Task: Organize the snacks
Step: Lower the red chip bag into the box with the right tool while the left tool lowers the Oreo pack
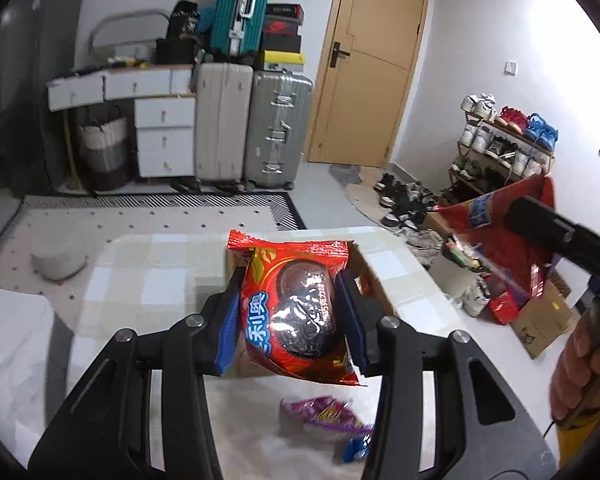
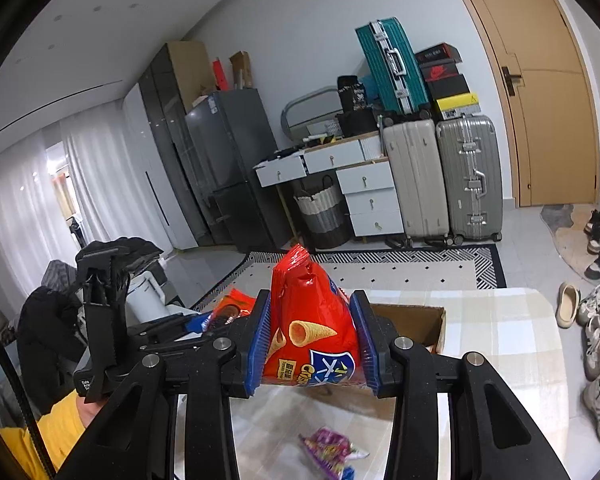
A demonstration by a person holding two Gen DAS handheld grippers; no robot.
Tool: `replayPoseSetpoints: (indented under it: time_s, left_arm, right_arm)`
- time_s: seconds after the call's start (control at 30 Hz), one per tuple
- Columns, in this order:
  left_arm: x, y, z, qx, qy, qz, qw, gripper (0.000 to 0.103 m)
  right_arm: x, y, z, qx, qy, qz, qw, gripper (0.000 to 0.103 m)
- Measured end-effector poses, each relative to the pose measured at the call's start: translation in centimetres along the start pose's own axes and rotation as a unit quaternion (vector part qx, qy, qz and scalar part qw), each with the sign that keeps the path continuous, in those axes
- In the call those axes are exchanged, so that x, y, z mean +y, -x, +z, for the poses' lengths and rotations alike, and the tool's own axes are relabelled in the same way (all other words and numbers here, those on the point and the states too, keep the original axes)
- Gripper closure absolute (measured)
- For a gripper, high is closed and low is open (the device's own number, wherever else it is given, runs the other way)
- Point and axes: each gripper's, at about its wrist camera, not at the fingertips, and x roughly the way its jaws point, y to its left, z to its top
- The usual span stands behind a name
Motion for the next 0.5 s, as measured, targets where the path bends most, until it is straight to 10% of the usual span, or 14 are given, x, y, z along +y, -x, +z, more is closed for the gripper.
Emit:
replayPoseSetpoints:
  time_s: [0.5]
  left_arm:
    - [1.9, -17.3, 6.6, 0.083, 0.026, 0.004, 0.9962, 0.062]
  right_arm:
    - [-7.2, -12.5, 2.0, 0.064, -0.032, -0.033, 0.997, 0.064]
